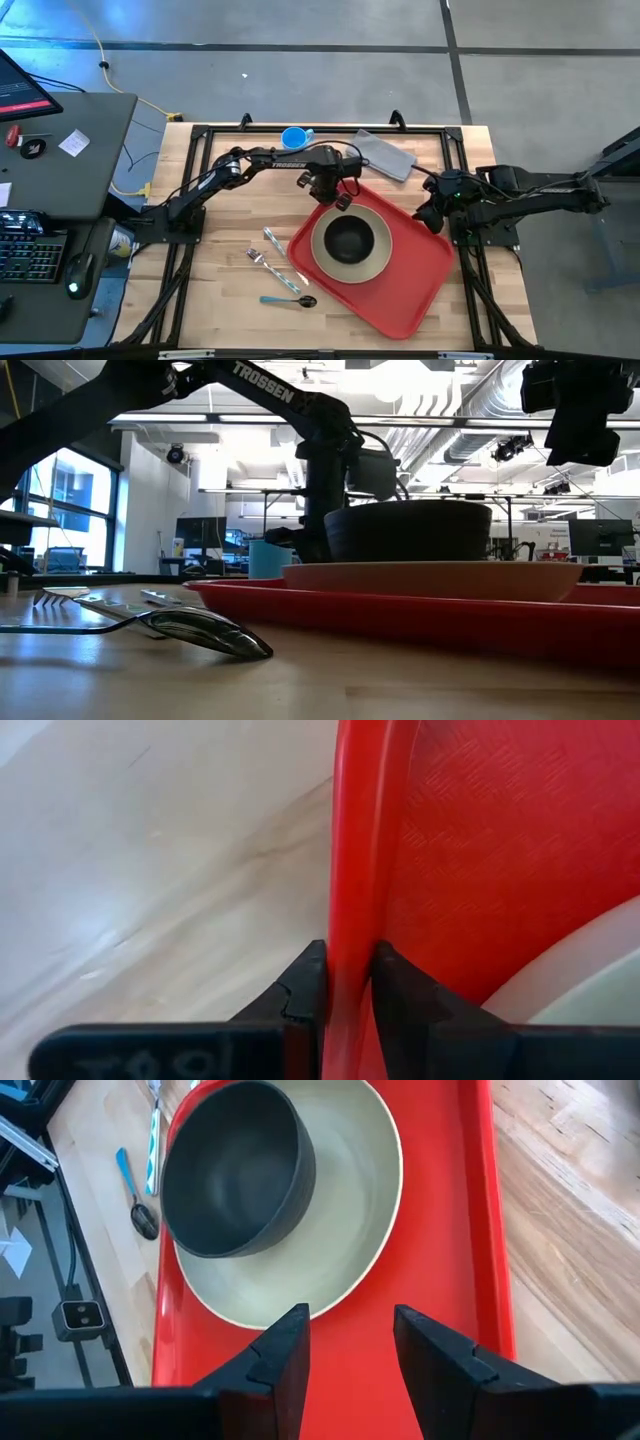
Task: Set up tray
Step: Adjust the red tray
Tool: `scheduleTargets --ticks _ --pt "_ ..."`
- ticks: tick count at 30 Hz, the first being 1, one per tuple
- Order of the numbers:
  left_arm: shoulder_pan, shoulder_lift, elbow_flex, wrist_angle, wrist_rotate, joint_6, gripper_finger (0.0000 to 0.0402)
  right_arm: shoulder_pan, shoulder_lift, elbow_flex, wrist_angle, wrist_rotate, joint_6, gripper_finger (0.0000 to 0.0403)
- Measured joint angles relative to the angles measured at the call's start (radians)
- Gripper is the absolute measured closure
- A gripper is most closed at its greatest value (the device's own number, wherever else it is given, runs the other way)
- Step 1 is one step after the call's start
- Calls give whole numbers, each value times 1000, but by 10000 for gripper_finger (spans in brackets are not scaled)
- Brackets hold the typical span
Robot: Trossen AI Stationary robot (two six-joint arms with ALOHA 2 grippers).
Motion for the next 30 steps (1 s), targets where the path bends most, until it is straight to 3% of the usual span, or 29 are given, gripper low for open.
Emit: scheduleTargets --ticks 7,16,23,30 --pt "-1 0 0 -69 0 24 310 -3 0 0 -29 123 91 265" --pt "-1 0 -2 -139 -2 10 309 -137 17 0 -28 119 135 265" --pt "-3 1 -3 -192 -2 -92 305 -224 51 0 -22 120 93 265" --pt "-3 5 -4 -253 -35 -245 262 -284 88 0 43 111 11 265"
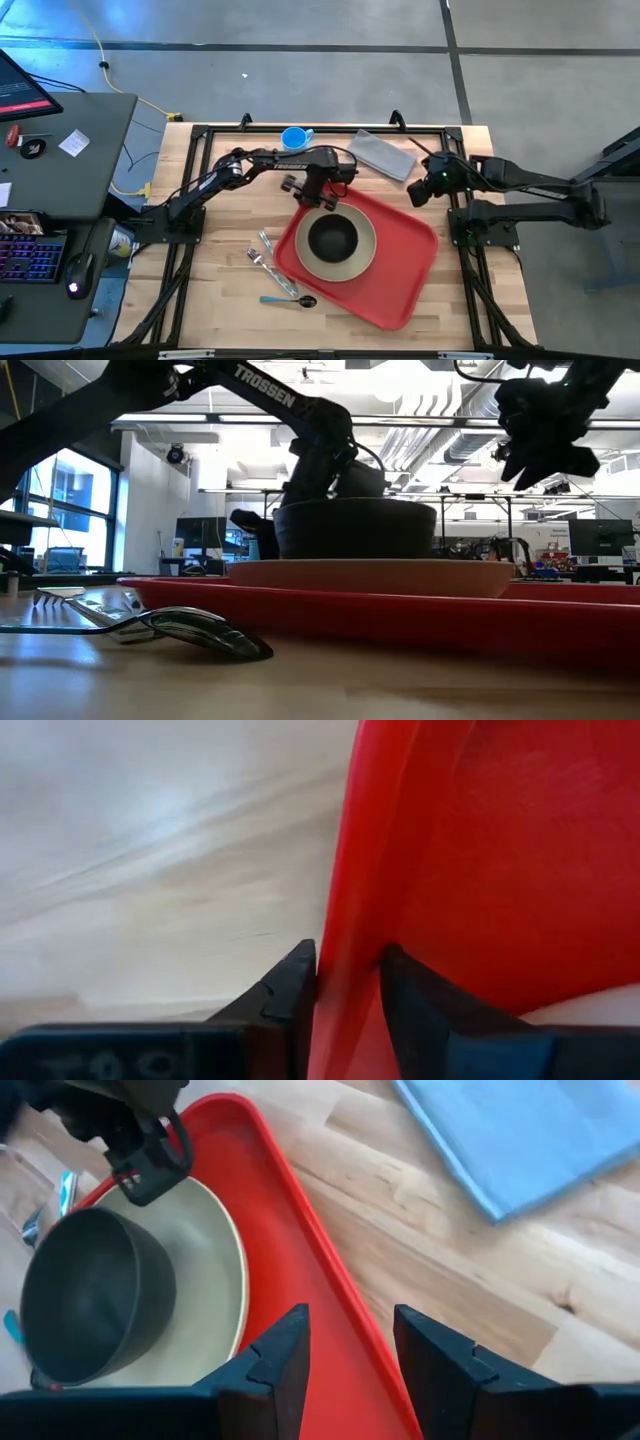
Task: Set up tray
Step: Adjust the red tray
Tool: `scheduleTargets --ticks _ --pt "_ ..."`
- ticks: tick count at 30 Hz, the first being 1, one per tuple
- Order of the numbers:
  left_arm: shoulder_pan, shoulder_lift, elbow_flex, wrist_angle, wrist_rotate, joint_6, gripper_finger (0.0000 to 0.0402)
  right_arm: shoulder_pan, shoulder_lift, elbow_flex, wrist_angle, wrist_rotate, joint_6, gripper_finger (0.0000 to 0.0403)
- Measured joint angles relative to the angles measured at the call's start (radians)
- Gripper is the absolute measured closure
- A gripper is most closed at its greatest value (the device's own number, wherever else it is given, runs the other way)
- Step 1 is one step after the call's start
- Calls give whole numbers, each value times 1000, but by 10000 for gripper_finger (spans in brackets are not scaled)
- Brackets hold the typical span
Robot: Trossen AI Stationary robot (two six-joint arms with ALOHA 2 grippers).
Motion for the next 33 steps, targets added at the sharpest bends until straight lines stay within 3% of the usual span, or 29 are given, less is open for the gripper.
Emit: scheduleTargets --ticks 6,15,24,33 --pt "-6 2 -1 -59 -56 -121 268 -46 34 0 74 -63 -88 265" --pt "-20 1 0 -82 -15 -142 273 -100 53 0 93 -125 -236 265" --pt "-21 -17 52 -117 3 -45 274 -207 53 0 92 -169 -346 265" --pt "-19 -67 133 -117 -86 28 273 -276 72 0 -15 -211 -418 265"
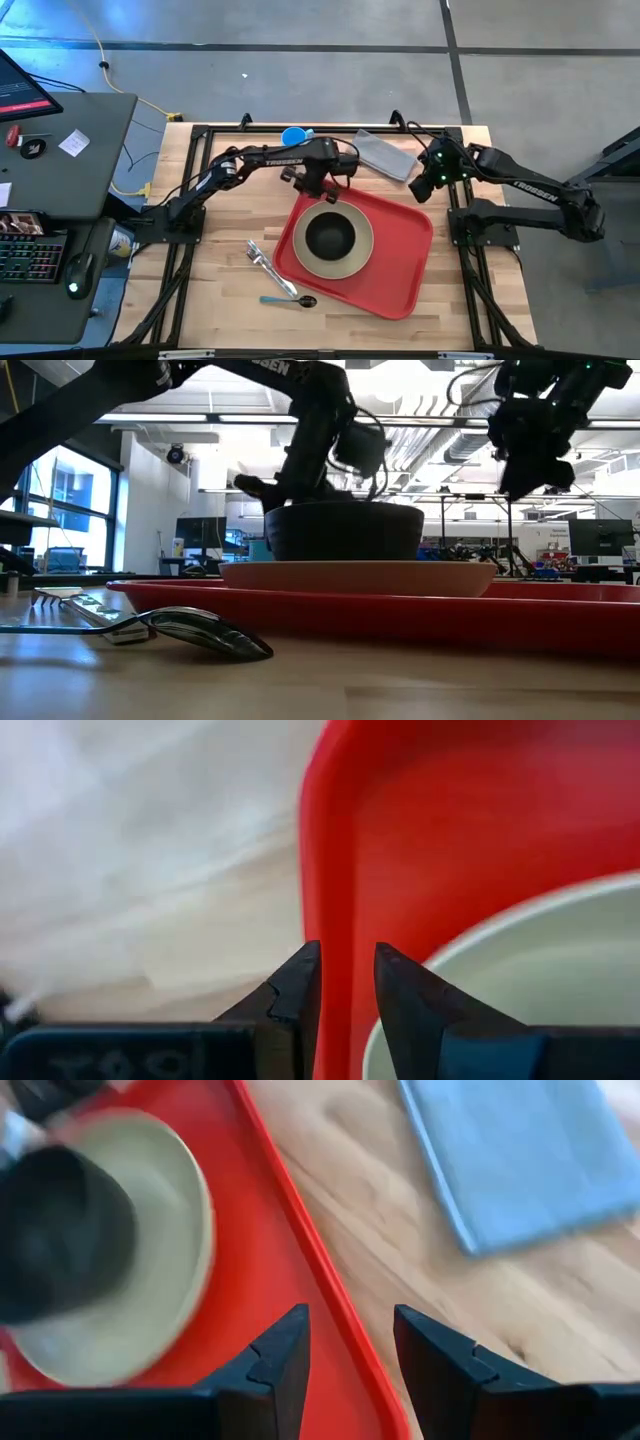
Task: Set up tray
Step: Adjust the red tray
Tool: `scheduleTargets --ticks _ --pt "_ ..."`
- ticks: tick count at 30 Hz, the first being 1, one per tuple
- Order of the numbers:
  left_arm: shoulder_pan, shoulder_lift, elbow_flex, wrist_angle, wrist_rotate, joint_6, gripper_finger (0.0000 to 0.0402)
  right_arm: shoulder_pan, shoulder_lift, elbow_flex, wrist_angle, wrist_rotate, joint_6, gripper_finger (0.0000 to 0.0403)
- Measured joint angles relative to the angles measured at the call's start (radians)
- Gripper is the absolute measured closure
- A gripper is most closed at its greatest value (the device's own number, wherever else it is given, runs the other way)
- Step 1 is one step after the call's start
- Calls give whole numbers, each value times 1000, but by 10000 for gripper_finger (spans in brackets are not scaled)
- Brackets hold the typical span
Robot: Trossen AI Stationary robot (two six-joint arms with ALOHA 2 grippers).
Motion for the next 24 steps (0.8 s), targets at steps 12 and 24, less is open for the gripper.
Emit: scheduleTargets --ticks 12,24 --pt "-25 -2 129 289 -231 958 273 -3 91 0 -26 -113 -31 265" --pt "77 29 117 412 -3 1296 369 15 41 0 -20 -188 254 265"
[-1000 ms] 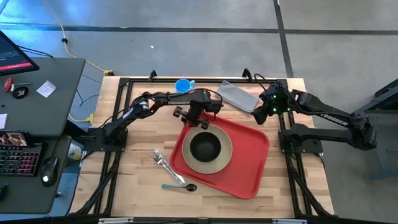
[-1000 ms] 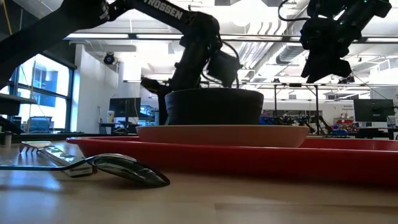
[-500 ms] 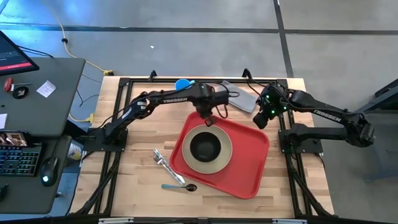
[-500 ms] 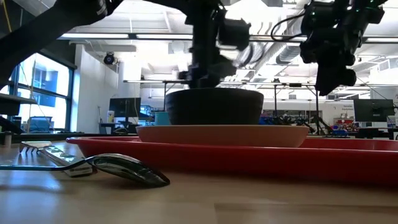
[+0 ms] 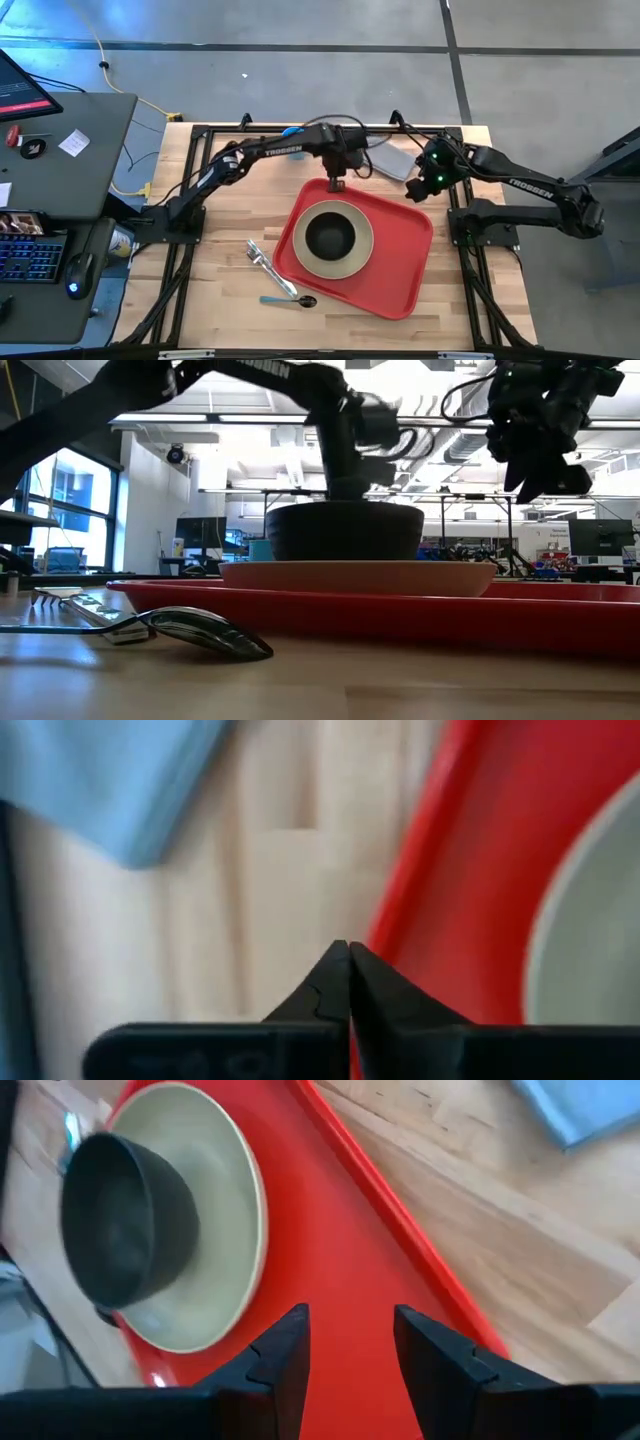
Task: Set up tray
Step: Adjust the red tray
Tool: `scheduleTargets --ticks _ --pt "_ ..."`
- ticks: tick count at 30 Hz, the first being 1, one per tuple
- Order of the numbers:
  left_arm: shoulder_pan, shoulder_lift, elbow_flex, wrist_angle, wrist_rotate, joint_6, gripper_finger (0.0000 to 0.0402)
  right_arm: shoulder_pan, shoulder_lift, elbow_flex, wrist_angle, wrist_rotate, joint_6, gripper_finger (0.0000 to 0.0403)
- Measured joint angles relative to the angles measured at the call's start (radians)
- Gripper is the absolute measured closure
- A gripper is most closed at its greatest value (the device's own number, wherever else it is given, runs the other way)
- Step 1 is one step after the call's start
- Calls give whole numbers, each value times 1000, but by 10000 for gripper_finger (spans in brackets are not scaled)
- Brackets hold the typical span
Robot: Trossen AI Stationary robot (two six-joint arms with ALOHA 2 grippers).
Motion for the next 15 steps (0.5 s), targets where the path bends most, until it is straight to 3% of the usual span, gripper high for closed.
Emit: scheduleTargets --ticks 3,6,11,15 --pt "47 0 1 20 146 4 380 23 -25 0 4 5 72 265" --pt "85 0 1 18 193 54 369 49 -45 0 10 7 133 265" --pt "120 -1 -12 37 325 136 282 98 -61 0 17 62 215 265" --pt "120 -3 -66 65 328 161 236 136 -62 0 43 134 282 265"
